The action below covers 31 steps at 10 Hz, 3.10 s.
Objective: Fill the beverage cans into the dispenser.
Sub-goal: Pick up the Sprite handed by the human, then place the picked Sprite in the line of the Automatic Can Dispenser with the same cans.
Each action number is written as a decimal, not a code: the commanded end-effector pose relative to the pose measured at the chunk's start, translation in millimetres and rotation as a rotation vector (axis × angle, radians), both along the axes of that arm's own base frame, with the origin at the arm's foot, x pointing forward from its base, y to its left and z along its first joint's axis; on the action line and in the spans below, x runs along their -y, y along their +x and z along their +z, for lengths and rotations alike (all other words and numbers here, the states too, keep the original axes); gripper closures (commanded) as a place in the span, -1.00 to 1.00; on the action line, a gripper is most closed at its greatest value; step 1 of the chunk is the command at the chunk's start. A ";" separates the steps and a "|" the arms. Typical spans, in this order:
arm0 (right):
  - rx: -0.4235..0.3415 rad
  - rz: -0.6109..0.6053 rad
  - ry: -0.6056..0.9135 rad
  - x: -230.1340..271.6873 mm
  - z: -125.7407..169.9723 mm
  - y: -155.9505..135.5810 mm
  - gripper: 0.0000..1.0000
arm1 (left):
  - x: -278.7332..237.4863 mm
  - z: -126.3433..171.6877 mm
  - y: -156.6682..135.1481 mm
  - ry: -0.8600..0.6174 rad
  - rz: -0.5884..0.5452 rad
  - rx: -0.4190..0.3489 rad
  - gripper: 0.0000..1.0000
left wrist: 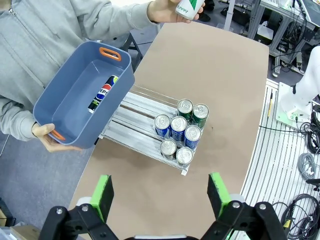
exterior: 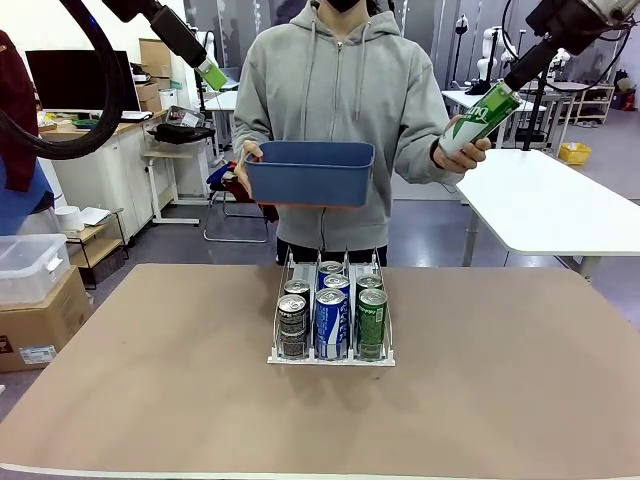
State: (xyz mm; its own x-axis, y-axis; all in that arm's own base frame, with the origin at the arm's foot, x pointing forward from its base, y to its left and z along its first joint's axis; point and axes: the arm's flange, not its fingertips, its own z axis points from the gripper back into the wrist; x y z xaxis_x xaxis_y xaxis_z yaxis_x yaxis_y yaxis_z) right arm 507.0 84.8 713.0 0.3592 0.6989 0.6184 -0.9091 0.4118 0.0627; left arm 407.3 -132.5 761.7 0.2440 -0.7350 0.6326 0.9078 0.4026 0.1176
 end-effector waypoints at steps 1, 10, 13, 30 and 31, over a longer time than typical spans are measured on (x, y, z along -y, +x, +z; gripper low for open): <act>-0.007 0.014 0.032 0.2 -4.8 1.4 -1.00 | -2.1 -0.6 -3.0 -0.013 0.006 -0.019 -1.00; -0.016 -0.013 0.004 5.8 -7.1 4.1 -1.00 | -2.1 -0.6 -3.0 -0.013 0.006 -0.019 -1.00; -0.020 -0.032 0.030 6.3 -6.8 5.8 1.00 | -2.1 -0.6 -3.0 -0.013 0.006 -0.019 -1.00; -0.024 -0.016 0.027 8.4 -6.0 3.9 0.34 | -2.1 -0.6 -3.0 -0.013 0.006 -0.019 -1.00; -0.024 -0.016 0.027 8.4 -6.0 3.9 0.34 | -2.1 -0.6 -3.0 -0.013 0.006 -0.019 -1.00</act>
State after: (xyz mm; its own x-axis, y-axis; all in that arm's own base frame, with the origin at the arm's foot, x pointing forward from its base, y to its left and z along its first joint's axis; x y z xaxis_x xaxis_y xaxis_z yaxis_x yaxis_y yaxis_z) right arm 511.6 75.7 706.1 0.3976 0.6708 0.6260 -0.8952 0.4333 0.1043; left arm 407.3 -132.5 761.6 0.2441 -0.7351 0.6325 0.9078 0.4026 0.1174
